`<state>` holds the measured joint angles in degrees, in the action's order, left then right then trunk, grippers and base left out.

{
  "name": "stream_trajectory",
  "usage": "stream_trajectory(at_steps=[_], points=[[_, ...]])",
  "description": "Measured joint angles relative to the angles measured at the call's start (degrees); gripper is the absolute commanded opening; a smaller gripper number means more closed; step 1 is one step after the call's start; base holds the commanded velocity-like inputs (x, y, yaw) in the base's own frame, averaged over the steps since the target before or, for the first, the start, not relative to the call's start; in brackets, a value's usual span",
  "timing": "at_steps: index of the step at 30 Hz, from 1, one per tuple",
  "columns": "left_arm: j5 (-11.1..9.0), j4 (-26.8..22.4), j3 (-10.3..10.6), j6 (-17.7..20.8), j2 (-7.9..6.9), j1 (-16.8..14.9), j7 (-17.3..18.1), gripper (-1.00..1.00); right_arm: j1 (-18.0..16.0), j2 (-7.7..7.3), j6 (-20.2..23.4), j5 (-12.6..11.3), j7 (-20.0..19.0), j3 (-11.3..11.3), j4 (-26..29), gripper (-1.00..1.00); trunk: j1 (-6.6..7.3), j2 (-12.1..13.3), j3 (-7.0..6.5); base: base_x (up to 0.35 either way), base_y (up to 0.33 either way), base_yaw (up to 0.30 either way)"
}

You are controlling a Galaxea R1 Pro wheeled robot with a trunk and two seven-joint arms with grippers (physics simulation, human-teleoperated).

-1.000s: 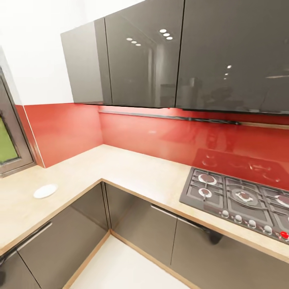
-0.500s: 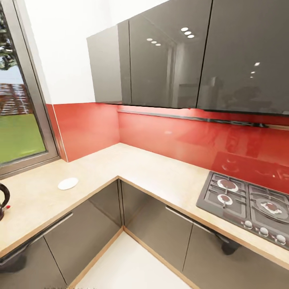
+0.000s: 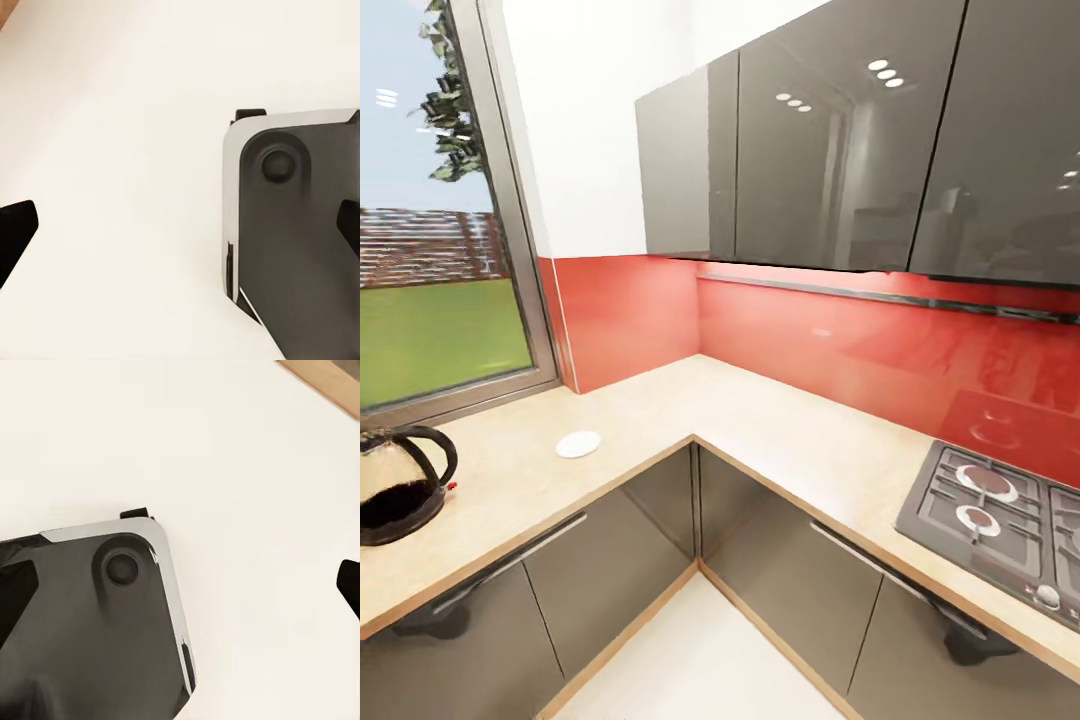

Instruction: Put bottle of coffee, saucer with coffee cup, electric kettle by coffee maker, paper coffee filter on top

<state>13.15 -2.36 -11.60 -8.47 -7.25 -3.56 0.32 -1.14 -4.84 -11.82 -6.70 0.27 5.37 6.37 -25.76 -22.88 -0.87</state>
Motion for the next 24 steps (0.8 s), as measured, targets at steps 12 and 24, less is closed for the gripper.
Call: stream_trajectory(at_steps=[12,24], points=[[0.0,0.0,0.0,0.0,0.05,0.0,0.0,1.00,0.0,0.00,0.0,0.0,0.0,0.0,0.0,1.00,0.00,0.0,0.00,0.000,-0.118,0.278],[0.0,-0.1,0.0,0.0,0.04,0.0,0.0,1.00,0.0,0.02,0.0,0.1,0.0,0.0,0.0,1.00,0.00,0.0,0.00,0.000,-0.088,0.278]])
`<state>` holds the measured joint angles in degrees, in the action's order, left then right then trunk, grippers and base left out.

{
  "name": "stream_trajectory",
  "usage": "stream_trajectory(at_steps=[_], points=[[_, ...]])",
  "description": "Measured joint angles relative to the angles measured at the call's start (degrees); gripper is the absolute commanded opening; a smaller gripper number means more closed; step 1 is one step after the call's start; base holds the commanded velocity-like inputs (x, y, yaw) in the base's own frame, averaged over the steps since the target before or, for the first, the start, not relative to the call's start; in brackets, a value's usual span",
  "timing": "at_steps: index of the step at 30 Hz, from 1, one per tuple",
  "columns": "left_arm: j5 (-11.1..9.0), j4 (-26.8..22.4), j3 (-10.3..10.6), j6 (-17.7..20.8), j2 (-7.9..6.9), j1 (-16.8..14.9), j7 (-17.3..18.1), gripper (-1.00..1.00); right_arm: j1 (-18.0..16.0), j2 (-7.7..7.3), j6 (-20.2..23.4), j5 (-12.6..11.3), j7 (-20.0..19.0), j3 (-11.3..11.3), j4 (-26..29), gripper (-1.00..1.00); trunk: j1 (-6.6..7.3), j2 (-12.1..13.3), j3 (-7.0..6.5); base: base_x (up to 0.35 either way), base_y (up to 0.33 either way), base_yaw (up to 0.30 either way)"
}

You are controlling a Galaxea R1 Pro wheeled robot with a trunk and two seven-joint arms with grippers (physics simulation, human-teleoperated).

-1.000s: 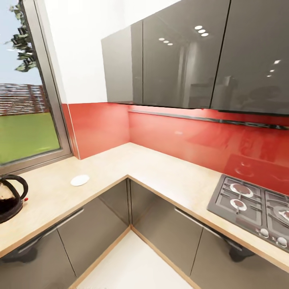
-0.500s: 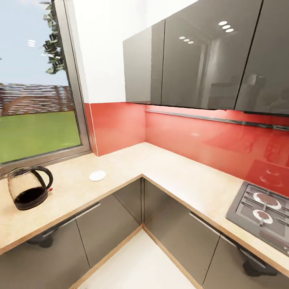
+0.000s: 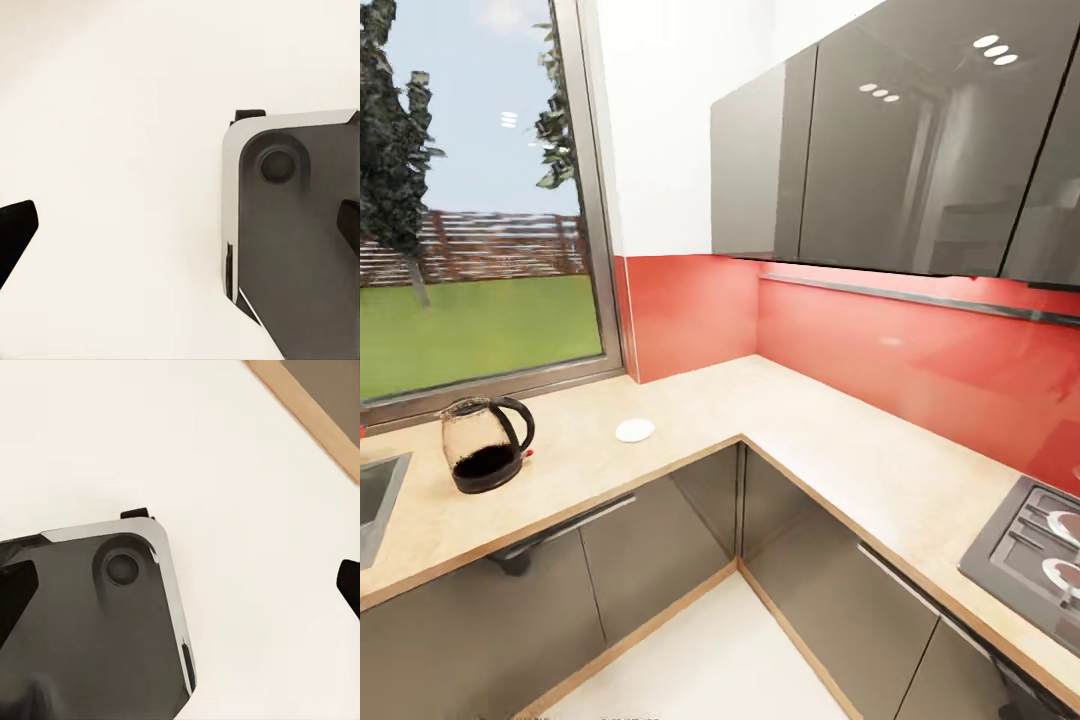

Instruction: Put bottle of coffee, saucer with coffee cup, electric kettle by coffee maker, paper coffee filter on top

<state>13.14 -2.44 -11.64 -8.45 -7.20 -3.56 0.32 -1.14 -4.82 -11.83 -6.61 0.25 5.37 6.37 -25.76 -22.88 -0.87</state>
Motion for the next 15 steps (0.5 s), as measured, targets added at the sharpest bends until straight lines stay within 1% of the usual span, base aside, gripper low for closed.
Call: stream_trajectory(at_steps=[5,8,11,15], points=[[0.0,0.0,0.0,0.0,0.00,0.0,0.0,1.00,0.0,-0.02,0.0,0.0,0.0,0.0,0.0,1.00,0.00,0.0,0.00,0.000,-0.033,0.278],[0.0,0.0,0.0,0.1,0.00,0.0,0.0,1.00,0.0,0.01,0.0,0.0,0.0,0.0,0.0,1.00,0.00,0.0,0.00,0.009,-0.137,0.272],[0.0,0.0,0.0,0.1,0.00,0.0,0.0,1.00,0.0,0.03,0.0,0.0,0.0,0.0,0.1,1.00,0.00,0.0,0.00,0.003,-0.244,0.106],[0.0,-0.1,0.0,0.1,0.00,0.0,0.0,1.00,0.0,0.11,0.0,0.1,0.0,0.0,0.1,1.00,0.00,0.0,0.00,0.001,-0.265,0.030]])
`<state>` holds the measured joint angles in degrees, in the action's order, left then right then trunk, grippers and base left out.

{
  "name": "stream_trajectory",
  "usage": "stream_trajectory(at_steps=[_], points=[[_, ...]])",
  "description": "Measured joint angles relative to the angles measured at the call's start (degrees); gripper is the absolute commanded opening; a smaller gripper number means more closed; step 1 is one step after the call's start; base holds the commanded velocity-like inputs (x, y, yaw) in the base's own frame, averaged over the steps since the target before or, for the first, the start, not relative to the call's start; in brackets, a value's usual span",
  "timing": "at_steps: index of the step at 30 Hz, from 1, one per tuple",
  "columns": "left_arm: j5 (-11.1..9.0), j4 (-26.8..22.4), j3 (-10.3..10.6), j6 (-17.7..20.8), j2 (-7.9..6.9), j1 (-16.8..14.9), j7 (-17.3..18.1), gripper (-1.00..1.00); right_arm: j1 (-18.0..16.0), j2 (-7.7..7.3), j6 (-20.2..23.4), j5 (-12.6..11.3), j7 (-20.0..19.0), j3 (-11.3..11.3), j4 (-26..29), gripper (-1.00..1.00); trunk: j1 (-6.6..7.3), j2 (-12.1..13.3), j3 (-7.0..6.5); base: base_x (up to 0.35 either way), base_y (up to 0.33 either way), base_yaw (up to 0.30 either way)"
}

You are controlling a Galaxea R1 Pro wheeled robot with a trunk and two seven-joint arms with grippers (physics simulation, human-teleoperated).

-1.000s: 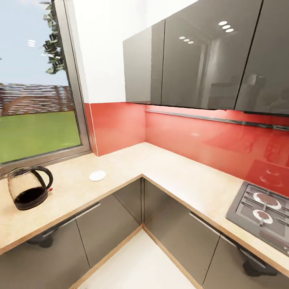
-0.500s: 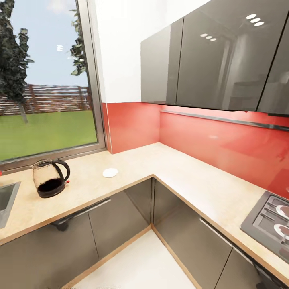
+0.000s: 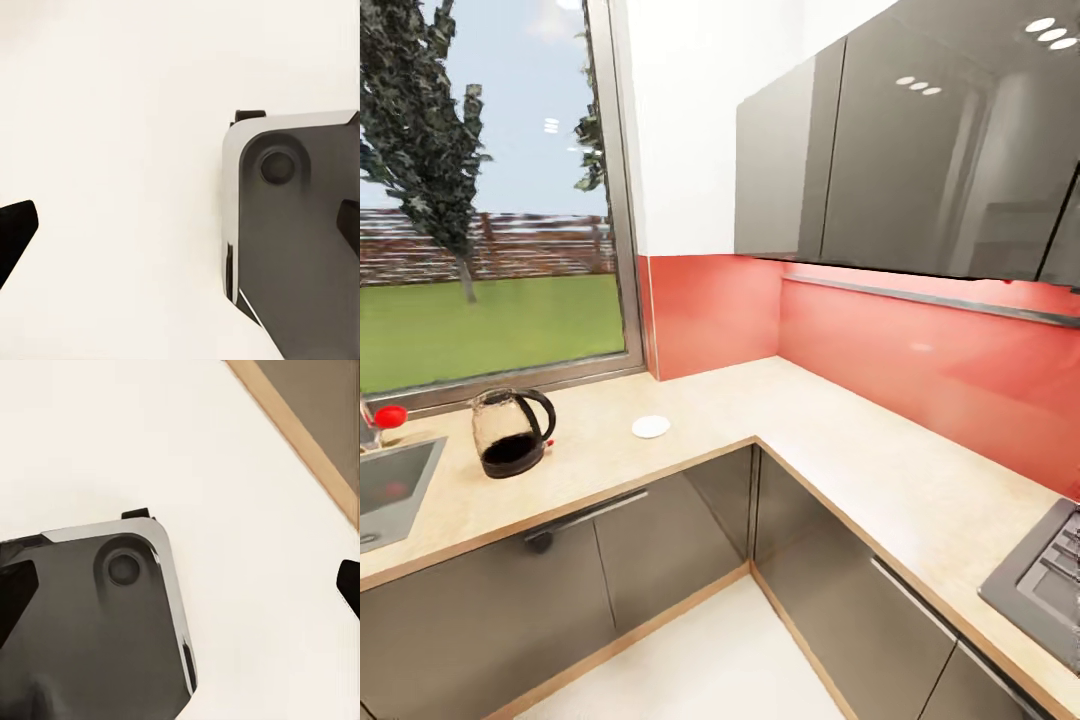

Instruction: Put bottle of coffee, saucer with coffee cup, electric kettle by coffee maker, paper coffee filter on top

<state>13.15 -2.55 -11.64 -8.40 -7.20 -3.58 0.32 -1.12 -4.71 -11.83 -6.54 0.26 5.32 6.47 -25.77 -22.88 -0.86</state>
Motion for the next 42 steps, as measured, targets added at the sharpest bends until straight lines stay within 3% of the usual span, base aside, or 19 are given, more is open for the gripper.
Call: stream_trajectory(at_steps=[15,16,18,20,23,32,35,37,42], points=[[1.1,-0.6,1.0,0.0,-0.02,-0.2,0.2,1.00,0.0,0.09,-0.1,-0.1,-0.5,0.2,1.6,1.00,0.00,0.0,0.00,0.000,-0.155,0.002],[2.1,-0.7,1.0,-0.1,-0.26,-0.3,0.2,1.00,0.0,0.37,0.0,-0.1,-0.6,0.2,2.7,1.00,0.00,0.0,0.00,0.000,-0.001,0.000],[2.5,-0.7,0.9,-0.1,-0.57,-0.4,0.2,1.00,0.0,1.07,0.0,-0.1,-0.6,0.2,3.0,1.00,0.00,0.0,0.00,0.000,0.000,0.000],[2.7,-0.6,0.9,0.0,-0.82,-0.5,0.1,1.00,0.0,2.71,0.0,0.0,-0.6,0.1,3.1,1.00,0.00,0.0,0.00,0.000,0.000,0.012],[2.4,-0.8,0.6,-0.2,-0.43,-0.7,0.2,1.00,0.0,2.93,0.1,0.1,-0.5,0.1,2.8,1.00,0.00,0.0,0.09,0.000,0.000,0.156],[2.4,-15.2,0.8,-0.3,3.55,-4.2,2.0,1.00,0.0,4.16,0.2,0.2,-0.5,0.0,2.7,1.00,0.00,0.0,0.59,0.000,0.000,0.209],[2.4,-19.8,0.8,-0.1,4.79,-5.8,4.7,1.00,0.0,4.50,0.2,0.2,-0.5,0.0,2.8,1.00,0.00,0.0,0.77,0.000,0.000,0.215],[2.2,-23.6,0.8,0.2,5.48,-7.6,8.3,1.00,0.0,4.84,0.2,0.1,-0.5,0.0,2.8,1.00,0.00,0.0,0.88,0.000,0.000,0.215],[1.7,-28.2,0.6,0.5,6.19,-11.8,15.5,1.00,0.0,5.06,0.2,-0.1,-0.5,-0.2,2.8,1.00,0.00,0.0,1.17,0.000,0.000,0.215]])
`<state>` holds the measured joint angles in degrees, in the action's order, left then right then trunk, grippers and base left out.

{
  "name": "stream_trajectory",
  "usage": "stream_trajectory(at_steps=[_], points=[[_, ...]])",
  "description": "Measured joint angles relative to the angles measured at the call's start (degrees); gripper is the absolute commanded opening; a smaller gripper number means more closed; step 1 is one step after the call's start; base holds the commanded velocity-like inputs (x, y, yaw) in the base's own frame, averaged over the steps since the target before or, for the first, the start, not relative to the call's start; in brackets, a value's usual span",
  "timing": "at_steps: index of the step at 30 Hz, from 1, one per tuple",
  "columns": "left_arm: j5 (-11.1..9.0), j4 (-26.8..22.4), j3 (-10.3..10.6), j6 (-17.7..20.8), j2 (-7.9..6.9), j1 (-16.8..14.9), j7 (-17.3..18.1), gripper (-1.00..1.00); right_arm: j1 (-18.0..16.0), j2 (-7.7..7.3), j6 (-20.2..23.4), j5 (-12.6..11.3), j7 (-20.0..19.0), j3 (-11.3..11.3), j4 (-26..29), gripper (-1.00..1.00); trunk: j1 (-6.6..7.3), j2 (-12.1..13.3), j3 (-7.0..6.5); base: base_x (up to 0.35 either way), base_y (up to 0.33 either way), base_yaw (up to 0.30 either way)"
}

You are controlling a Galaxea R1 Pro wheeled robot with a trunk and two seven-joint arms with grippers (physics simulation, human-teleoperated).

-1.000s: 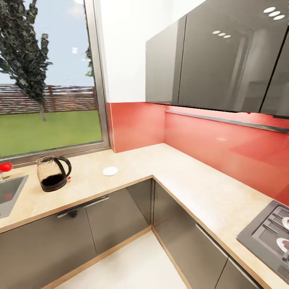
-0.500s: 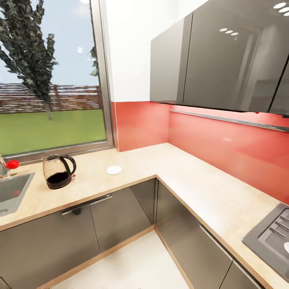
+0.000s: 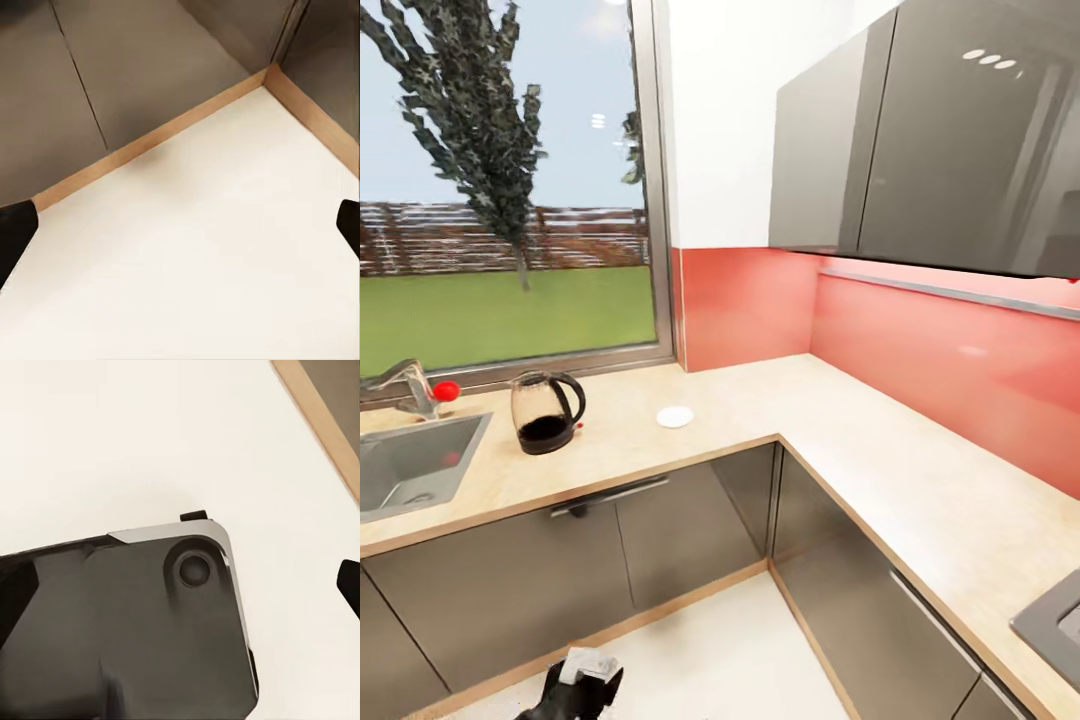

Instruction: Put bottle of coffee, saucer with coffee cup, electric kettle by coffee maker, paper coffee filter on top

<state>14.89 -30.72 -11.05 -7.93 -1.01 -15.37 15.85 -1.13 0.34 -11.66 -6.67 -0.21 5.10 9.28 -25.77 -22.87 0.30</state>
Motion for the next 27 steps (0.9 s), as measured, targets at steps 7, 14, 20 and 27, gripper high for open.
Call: stream_trajectory(at_steps=[7,14,20,27], points=[[-6.0,-2.1,-0.1,3.0,2.28,-7.9,6.4,1.00,0.0,0.50,0.0,0.0,0.0,0.0,0.0,1.00,0.00,0.0,0.37,0.000,0.000,0.216],[-11.5,-3.9,0.1,16.8,5.86,-21.1,16.1,1.00,0.0,1.94,0.0,0.0,0.1,0.0,0.2,1.00,0.01,0.1,0.74,0.000,0.000,0.216],[-19.4,-5.0,-0.1,34.9,6.05,-33.7,20.7,1.00,0.0,1.99,0.1,0.0,0.0,-1.9,4.9,1.00,0.02,0.1,1.05,0.000,0.000,0.177],[-28.0,-5.0,-0.1,48.0,5.73,-43.3,20.8,1.00,0.0,2.04,5.7,0.2,-0.1,-7.8,23.5,1.00,0.02,0.1,1.09,0.000,0.000,0.010]])
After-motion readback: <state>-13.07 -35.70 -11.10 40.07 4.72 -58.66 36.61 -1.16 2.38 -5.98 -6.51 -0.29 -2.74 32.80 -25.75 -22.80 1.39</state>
